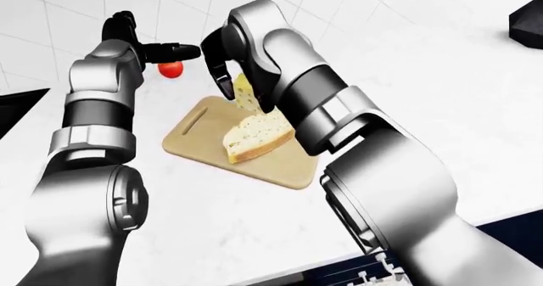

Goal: Pick up the wedge of cheese and place it on the slice of bread to prepare a simple cheese on bread dish.

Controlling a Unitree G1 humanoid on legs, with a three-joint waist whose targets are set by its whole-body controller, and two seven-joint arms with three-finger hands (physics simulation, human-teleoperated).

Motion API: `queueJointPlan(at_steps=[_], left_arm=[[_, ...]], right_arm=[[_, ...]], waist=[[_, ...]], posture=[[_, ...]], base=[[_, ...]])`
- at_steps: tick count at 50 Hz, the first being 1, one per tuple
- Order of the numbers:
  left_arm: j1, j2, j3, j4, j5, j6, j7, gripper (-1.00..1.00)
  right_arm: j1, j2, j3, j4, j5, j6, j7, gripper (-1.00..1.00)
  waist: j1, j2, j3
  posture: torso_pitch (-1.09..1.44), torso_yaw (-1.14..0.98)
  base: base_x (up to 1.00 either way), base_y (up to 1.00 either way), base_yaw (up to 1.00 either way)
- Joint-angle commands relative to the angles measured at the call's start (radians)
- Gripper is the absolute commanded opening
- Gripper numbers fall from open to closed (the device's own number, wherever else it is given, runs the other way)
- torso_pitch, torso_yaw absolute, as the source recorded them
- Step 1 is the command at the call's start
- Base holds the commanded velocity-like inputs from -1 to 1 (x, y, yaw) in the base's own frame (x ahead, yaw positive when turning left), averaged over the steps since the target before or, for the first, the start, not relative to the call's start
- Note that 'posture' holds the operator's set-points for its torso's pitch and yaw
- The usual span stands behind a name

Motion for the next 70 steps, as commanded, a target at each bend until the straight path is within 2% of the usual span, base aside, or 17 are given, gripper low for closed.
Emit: queueJointPlan(at_steps=[1, 13, 43, 44, 45, 60, 70], left_arm=[[-0.043, 0.016, 0.003, -0.040, 0.003, -0.033, 0.002, 1.00], [-0.026, 0.028, 0.010, -0.005, 0.001, -0.068, -0.003, 1.00], [0.005, 0.029, 0.012, 0.044, -0.002, -0.125, -0.002, 1.00], [0.004, 0.029, 0.012, 0.045, -0.002, -0.125, -0.002, 1.00], [0.003, 0.029, 0.012, 0.046, -0.002, -0.125, -0.002, 1.00], [-0.014, 0.021, 0.007, 0.019, 0.001, -0.095, 0.001, 1.00], [-0.024, 0.019, 0.006, -0.005, -0.001, -0.068, 0.000, 1.00]], right_arm=[[-0.036, -0.007, -0.001, -0.037, -0.001, 0.000, -0.035, -1.00], [0.012, 0.004, -0.001, 0.003, -0.005, -0.012, -0.098, -1.00], [0.079, -0.010, -0.023, 0.031, 0.012, -0.012, -0.168, -1.00], [0.078, -0.010, -0.024, 0.031, 0.013, -0.011, -0.168, -0.85], [0.075, -0.011, -0.025, 0.031, 0.014, -0.009, -0.168, 1.00], [0.027, -0.037, -0.029, 0.023, 0.019, 0.011, -0.143, 1.00], [-0.049, -0.091, -0.045, 0.009, 0.044, 0.033, -0.118, 1.00]], waist=[[-0.001, 0.008, -0.037], [-0.001, 0.012, -0.041], [0.005, 0.008, -0.049], [0.005, 0.008, -0.049], [0.005, 0.007, -0.049], [0.010, 0.003, -0.045], [0.011, -0.001, -0.041]], posture=[[0.00, 0.00], [0.00, 0.00], [0.00, 0.00], [0.00, 0.00], [0.00, 0.00], [0.00, 0.00], [0.00, 0.00]], base=[[0.00, 0.00, 0.00], [0.00, 0.00, 0.00], [0.00, 0.00, 0.00], [0.00, 0.00, 0.00], [0.00, 0.00, 0.00], [0.00, 0.00, 0.00], [0.00, 0.00, 0.00]])
